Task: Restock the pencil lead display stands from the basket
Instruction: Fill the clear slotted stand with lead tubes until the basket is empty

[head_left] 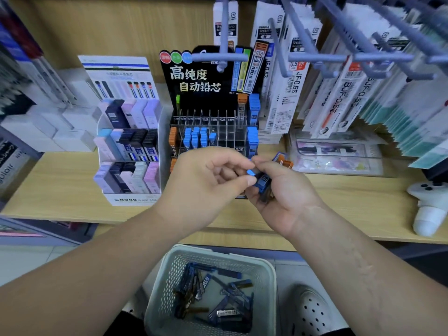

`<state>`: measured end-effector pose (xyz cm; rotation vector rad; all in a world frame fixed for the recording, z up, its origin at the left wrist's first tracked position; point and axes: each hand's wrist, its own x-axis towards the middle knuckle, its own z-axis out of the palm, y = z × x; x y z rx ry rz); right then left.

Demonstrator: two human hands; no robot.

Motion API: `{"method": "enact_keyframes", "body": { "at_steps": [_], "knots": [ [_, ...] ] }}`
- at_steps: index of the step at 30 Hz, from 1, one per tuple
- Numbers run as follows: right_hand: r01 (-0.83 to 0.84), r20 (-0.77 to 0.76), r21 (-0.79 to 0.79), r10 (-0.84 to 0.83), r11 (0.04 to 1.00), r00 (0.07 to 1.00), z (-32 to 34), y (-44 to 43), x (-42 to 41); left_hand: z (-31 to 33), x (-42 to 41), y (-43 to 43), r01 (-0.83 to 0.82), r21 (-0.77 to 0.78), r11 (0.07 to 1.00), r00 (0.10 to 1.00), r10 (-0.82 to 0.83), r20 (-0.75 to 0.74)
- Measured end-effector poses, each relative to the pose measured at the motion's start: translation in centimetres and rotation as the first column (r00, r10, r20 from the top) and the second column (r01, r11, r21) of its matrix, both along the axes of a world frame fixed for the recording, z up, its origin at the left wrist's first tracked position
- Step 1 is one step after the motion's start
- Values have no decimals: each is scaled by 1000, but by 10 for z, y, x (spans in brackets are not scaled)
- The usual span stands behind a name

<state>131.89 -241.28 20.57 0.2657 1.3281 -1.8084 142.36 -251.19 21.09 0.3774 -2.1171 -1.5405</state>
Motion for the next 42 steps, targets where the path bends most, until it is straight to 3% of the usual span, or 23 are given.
{"method": "enact_keyframes", "body": {
  "at_steps": [3,5,8,11,13,26,35,42],
  "knots": [
    [-61,17,19,61,998,998,-1,-4,4,1,4,-8,2,-256,967,999,-13,-42],
    [-119,13,24,119,993,993,-1,-7,6,4,6,-14,-25,-326,945,998,4,-65],
    [-187,-5,41,187,982,982,-3,-10,9,11,6,-28,-149,-301,942,989,137,-62],
    [-138,0,51,138,989,990,-4,-7,5,16,2,-54,-307,-223,925,952,299,-69],
    [-106,0,36,106,994,994,-2,-5,0,18,-1,-69,-362,-250,898,932,354,-79],
    [-100,-7,19,100,995,995,-3,1,-13,-6,-27,-82,-323,-382,866,933,360,27],
    [-86,-19,23,86,996,996,-2,7,-18,-14,-39,-79,-347,-586,733,899,437,14],
    [-109,-19,-4,109,994,994,0,10,-19,-11,-43,-74,-336,-618,710,866,492,94]
  ]
}}
